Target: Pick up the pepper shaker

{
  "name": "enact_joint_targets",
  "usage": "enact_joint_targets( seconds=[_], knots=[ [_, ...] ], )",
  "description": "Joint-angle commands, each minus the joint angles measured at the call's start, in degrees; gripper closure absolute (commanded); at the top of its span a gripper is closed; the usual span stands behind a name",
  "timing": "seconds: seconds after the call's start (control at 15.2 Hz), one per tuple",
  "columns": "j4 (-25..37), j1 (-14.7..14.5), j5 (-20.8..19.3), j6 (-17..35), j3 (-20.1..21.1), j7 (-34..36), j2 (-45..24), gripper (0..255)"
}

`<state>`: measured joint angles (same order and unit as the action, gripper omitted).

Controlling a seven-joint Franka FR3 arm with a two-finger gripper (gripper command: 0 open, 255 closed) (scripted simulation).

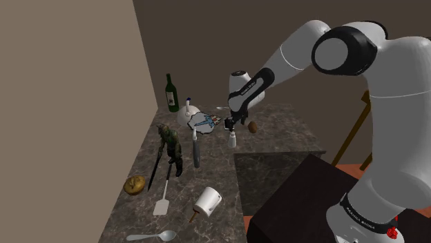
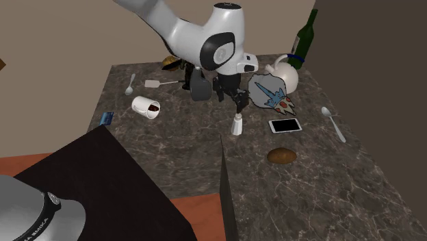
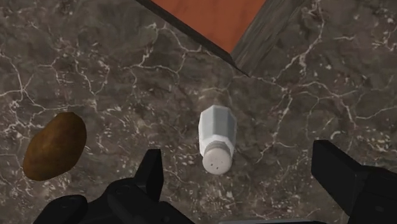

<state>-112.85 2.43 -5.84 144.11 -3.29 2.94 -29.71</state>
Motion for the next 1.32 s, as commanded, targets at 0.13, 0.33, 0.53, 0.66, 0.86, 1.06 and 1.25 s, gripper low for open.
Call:
enact_joint_targets(
  seconds=[0.13, 0.33, 0.53, 0.66, 0.86, 1.06, 1.25],
  knots=[
    [9.4, 0.4, 0.2, 0.0, -0.2, 0.2, -9.7, 0],
    [14.4, 0.7, 0.4, -0.4, -0.3, 0.3, -14.6, 0],
    [15.1, 0.7, 0.4, 0.8, -0.3, 0.5, -16.5, 0],
    [15.7, 0.7, 0.4, 1.6, -0.3, 0.6, -17.8, 0],
    [16.4, 0.7, 0.4, 2.5, -0.3, 0.7, -19.5, 0],
    [16.5, 0.8, 0.4, 2.5, -0.3, 0.7, -19.6, 255],
    [16.5, 0.8, 0.4, 2.5, -0.3, 0.6, -19.6, 255]
  ],
)
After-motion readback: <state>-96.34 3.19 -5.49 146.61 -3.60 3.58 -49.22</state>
